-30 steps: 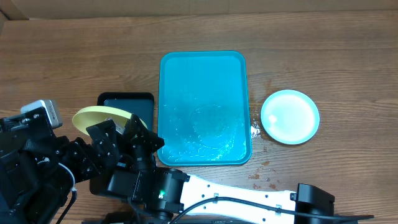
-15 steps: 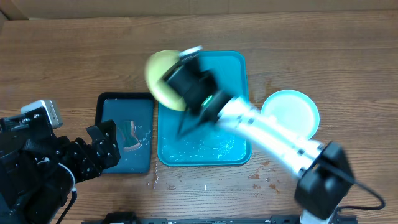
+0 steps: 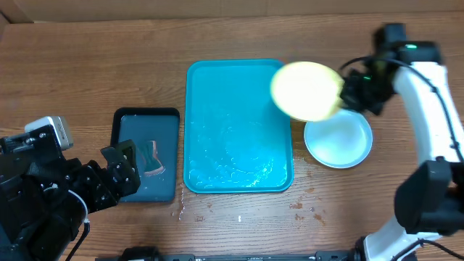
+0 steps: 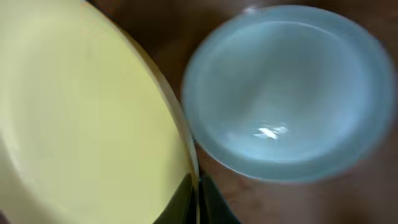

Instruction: Clean dirty plates on tray and stack at the side

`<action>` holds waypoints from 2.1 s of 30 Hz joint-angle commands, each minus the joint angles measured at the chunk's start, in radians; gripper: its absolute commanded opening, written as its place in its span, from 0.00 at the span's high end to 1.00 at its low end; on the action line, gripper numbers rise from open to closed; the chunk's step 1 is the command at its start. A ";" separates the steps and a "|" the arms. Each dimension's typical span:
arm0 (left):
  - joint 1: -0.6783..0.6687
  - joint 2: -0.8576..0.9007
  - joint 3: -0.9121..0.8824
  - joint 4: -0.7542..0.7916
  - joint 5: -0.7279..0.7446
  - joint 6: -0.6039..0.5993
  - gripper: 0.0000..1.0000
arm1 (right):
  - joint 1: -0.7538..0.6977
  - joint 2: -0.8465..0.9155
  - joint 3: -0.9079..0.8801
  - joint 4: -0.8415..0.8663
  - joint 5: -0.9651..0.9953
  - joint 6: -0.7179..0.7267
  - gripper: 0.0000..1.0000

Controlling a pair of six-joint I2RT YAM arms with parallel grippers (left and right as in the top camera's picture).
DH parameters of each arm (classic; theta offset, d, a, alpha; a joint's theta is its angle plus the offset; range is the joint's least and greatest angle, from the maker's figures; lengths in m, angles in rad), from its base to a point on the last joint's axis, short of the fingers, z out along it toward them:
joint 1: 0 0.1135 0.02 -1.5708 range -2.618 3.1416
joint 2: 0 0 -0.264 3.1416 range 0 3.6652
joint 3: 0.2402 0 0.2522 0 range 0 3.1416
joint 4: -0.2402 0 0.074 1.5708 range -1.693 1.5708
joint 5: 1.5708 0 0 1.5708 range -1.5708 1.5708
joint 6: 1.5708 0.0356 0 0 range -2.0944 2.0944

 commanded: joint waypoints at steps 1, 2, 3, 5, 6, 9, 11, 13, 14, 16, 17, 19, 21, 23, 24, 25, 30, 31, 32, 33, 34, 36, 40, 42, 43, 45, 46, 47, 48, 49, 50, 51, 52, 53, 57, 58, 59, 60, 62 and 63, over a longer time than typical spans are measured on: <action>0.004 0.000 0.004 0.001 0.010 0.011 0.00 | -0.060 -0.045 -0.030 -0.071 0.073 -0.041 0.96; 0.004 0.000 0.004 0.001 0.010 0.011 0.00 | -0.066 -0.045 -0.042 -0.083 0.092 -0.041 0.96; 0.004 0.000 0.004 0.000 0.010 0.011 0.00 | -0.072 -0.045 -0.077 -0.102 0.148 -0.040 0.96; 0.004 0.000 0.004 0.000 0.010 0.011 0.00 | -0.072 -0.045 -0.124 -0.097 0.208 -0.023 0.96; 0.004 0.000 0.004 0.001 0.010 0.011 0.00 | -0.072 -0.045 -0.150 -0.083 0.233 -0.013 0.96; 0.004 0.000 0.004 0.000 0.010 0.011 0.00 | -0.092 -0.045 -0.235 -0.029 0.268 0.001 0.96; 0.004 0.000 0.004 0.001 0.010 0.011 0.00 | -0.116 -0.045 -0.283 0.013 0.259 0.001 0.96; 0.004 0.000 0.004 0.000 0.010 0.011 0.00 | -0.142 -0.045 -0.320 0.064 0.234 -0.001 0.93; 0.004 0.000 0.004 0.001 0.010 0.011 0.00 | -0.153 -0.045 -0.334 0.081 0.214 -0.008 0.88; 0.004 0.000 0.004 0.001 0.010 0.011 0.00 | -0.167 -0.045 -0.347 0.097 0.177 -0.040 0.73; 0.004 0.000 0.004 0.001 0.010 0.011 0.00 | -0.171 -0.047 -0.345 0.097 0.154 -0.063 0.67; 0.004 0.000 0.004 0.001 0.010 0.011 0.00 | -0.171 -0.073 -0.342 0.103 0.074 -0.133 0.60; 0.004 0.000 0.004 0.000 0.010 0.011 0.00 | -0.164 -0.130 -0.341 0.115 0.001 -0.187 0.53; 0.004 0.000 0.004 0.001 0.010 0.011 0.00 | -0.148 -0.216 -0.336 0.129 -0.087 -0.246 0.43; 0.004 0.000 0.004 0.000 0.010 0.011 0.00 | -0.133 -0.267 -0.330 0.135 -0.146 -0.284 0.36; 0.004 0.000 0.004 0.001 0.010 0.011 0.00 | -0.117 -0.314 -0.325 0.141 -0.197 -0.317 0.23; 0.004 0.000 0.004 0.001 0.010 0.011 0.00 | 0.044 -0.599 -0.308 0.193 -0.290 -0.370 0.00; 0.004 0.000 0.004 0.000 0.010 0.011 0.00 | 0.077 -0.641 -0.308 0.205 -0.289 -0.370 0.00; 0.004 0.000 0.004 0.000 0.010 0.011 0.00 | 0.108 -0.679 -0.308 0.218 -0.285 -0.370 0.00; 0.004 0.000 0.004 0.001 0.010 0.011 0.00 | 0.146 -0.721 -0.308 0.237 -0.285 -0.369 0.00; 0.004 0.000 0.004 0.000 0.010 0.011 0.00 | 0.179 -0.756 -0.308 0.257 -0.293 -0.367 0.00; 0.004 0.000 0.004 0.000 0.010 0.011 0.00 | 0.236 -0.818 -0.308 0.274 -0.300 -0.366 0.00; 0.004 0.000 0.004 0.001 0.010 0.011 0.00 | 0.288 -0.893 -0.308 0.250 -0.301 -0.366 0.01; 0.004 0.000 0.004 0.001 0.010 0.011 0.00 | 0.291 -0.915 -0.308 0.229 -0.301 -0.367 0.00; 0.004 0.000 0.004 0.000 0.010 0.011 0.00 | 0.291 -0.927 -0.308 0.225 -0.270 -0.370 0.00; 0.004 0.000 0.004 0.000 0.010 0.011 0.00 | 0.287 -0.942 -0.308 0.225 -0.225 -0.370 0.00; 0.004 0.000 0.004 0.000 0.010 0.011 0.00 | 0.288 -0.948 -0.309 0.234 -0.191 -0.370 0.00; 0.004 0.000 0.004 0.001 0.010 0.011 0.00 | 0.297 -0.953 -0.312 0.253 -0.152 -0.370 0.00; 0.004 0.000 0.004 0.001 0.010 0.011 0.00 | 0.301 -0.955 -0.313 0.274 -0.106 -0.371 0.00; 0.004 0.000 0.004 0.001 0.010 0.011 0.00 | 0.302 -0.955 -0.318 0.301 -0.059 -0.371 0.00; 0.004 0.000 0.004 0.000 0.010 0.011 0.00 | 0.302 -0.958 -0.323 0.323 -0.021 -0.375 0.00; 0.004 0.000 0.004 0.000 0.010 0.011 0.00 | 0.301 -0.966 -0.337 0.359 0.014 -0.386 0.00; 0.004 0.000 0.004 0.000 0.010 0.011 0.00 | 0.299 -0.986 -0.364 0.408 0.035 -0.408 0.00; 0.004 0.000 0.004 0.000 0.010 0.011 0.00 | 0.298 -1.006 -0.389 0.449 0.045 -0.424 0.00; 0.004 0.000 0.004 0.001 0.010 0.011 0.00 | 0.255 -1.143 -0.609 0.699 0.047 -0.431 0.00; 0.004 0.000 0.004 0.000 0.010 0.011 0.00 | 0.235 -1.192 -0.693 0.767 0.027 -0.420 0.00; 0.004 0.000 0.004 0.000 0.010 0.011 0.00 | 0.212 -1.238 -0.771 0.824 0.000 -0.415 0.00; 0.004 0.000 0.004 0.000 0.010 0.011 0.00 | 0.190 -1.279 -0.839 0.867 -0.025 -0.414 0.00; 0.004 0.000 0.004 0.001 0.010 0.011 0.00 | 0.143 -1.371 -0.977 0.948 -0.076 -0.414 0.00; 0.004 0.000 0.004 0.000 0.010 0.011 0.00 | 0.123 -1.422 -1.041 0.984 -0.088 -0.414 0.00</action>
